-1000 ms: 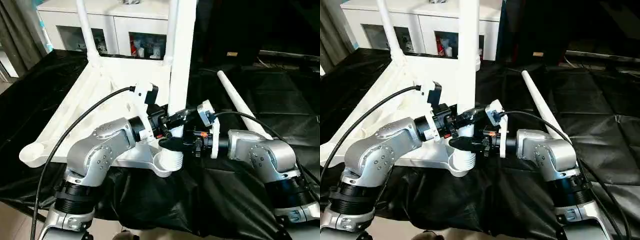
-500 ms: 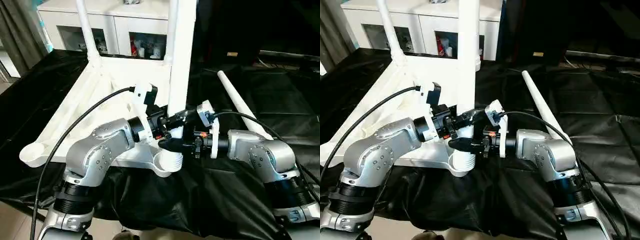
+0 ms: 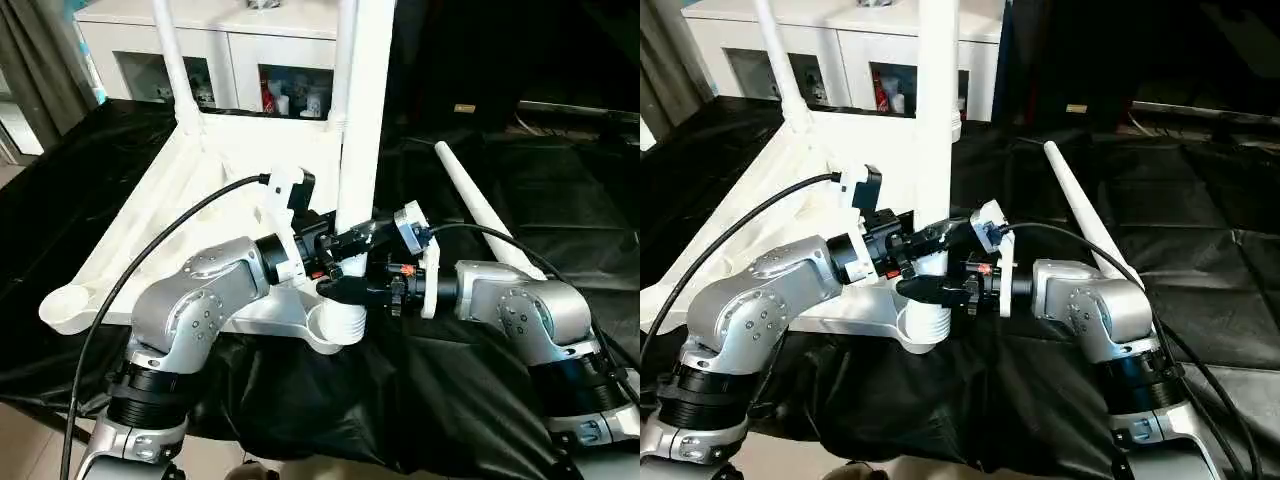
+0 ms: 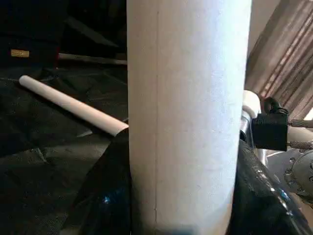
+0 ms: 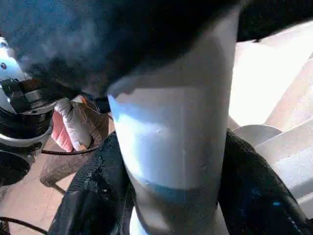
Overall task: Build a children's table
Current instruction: Pick table leg
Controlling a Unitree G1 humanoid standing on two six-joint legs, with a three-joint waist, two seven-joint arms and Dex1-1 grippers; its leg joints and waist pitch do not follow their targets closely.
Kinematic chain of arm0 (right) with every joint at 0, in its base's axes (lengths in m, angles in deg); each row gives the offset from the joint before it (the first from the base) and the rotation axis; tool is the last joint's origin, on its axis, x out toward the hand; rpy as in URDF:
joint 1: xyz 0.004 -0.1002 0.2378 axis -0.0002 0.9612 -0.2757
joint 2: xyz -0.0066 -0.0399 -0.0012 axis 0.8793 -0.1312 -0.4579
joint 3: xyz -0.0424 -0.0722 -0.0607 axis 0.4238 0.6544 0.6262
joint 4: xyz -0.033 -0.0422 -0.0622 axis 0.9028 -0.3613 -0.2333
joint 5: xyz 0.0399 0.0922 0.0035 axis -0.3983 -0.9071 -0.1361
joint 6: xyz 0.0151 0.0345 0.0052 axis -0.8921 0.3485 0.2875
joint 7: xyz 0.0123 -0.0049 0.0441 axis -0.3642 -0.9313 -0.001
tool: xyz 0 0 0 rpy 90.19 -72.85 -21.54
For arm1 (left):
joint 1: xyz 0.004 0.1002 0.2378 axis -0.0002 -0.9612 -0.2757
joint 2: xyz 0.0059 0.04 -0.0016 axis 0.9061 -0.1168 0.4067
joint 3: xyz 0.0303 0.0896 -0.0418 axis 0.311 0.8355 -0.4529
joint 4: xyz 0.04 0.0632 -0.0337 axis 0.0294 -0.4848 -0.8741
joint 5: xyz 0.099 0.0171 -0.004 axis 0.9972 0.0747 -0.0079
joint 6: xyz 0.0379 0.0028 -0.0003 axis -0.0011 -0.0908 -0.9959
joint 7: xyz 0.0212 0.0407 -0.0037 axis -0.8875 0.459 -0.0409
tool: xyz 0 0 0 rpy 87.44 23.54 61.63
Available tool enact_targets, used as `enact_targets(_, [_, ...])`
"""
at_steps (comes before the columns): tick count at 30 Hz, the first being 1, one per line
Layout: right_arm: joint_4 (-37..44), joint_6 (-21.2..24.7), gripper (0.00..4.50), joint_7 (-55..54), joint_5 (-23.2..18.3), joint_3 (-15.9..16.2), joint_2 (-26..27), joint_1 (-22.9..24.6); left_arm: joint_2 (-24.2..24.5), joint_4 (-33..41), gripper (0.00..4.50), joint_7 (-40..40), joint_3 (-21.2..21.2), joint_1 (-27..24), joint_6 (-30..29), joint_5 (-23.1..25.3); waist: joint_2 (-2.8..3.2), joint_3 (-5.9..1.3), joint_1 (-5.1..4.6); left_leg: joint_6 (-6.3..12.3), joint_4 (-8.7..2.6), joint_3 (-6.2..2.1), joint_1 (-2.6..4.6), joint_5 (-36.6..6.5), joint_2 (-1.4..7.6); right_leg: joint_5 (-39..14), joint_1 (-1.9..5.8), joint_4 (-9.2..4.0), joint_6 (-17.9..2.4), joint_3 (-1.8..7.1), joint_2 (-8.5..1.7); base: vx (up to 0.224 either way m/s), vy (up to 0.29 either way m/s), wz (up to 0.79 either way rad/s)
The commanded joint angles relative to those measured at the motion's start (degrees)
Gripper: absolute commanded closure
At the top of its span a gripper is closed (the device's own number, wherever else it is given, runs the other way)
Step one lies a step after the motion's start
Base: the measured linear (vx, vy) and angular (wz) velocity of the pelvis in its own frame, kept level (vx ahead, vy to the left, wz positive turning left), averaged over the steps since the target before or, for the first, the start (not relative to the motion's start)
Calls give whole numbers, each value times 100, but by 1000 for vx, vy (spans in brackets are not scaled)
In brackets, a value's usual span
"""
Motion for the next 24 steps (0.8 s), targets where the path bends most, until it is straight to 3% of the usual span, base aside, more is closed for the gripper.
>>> enact_targets(1, [-127, -53, 246, -168, 72, -139, -22, -46, -17, 233, 259, 114, 42, -6, -8, -132, -40, -487, 11, -13, -390, -179, 138, -584, 320, -563, 276, -376, -1297, 246, -406, 0, 0, 0])
enact_targets(4, [-136, -92, 251, -201, 55, -164, 5, -45, -18, 240, 259, 90, 23, -24, 30, -111, -33, -485, 11, -21, -391, -179, 137, -609, 318, -599, 276, -382, -1292, 248, -408, 0, 0, 0])
enact_targets(7, [-131, -127, 252, -252, 18, -225, 64, -37, -67, 273, 189, 62, -126, -74, -143, -338, -15, -484, 9, -46, -393, -180, 140, -655, 317, -629, 274, -379, -1290, 245, -404, 0, 0, 0])
enact_targets(16, [25, -175, 258, -417, -50, -348, 174, 88, -259, 128, 99, -83, -485, -124, 297, -343, -1, -481, 7, -107, -403, -184, 142, -768, 318, -683, 275, -407, -1272, 249, -404, 0, 0, 0])
enact_targets(21, [205, -434, 259, -732, -13, -575, 255, 249, -257, 35, 95, 42, -985, 6, 736, -537, -12, -479, -3, -119, -409, -183, 142, -828, 313, -774, 273, -421, -1223, 249, -405, 0, 0, 0])
enact_targets(24, [257, -686, 259, -927, 116, -646, 304, 321, -29, 45, 95, 244, -988, 30, 786, -457, -4, -473, -23, -150, -423, -190, 152, -887, 305, -951, 257, -427, -1127, 240, -384, 0, 0, 0])
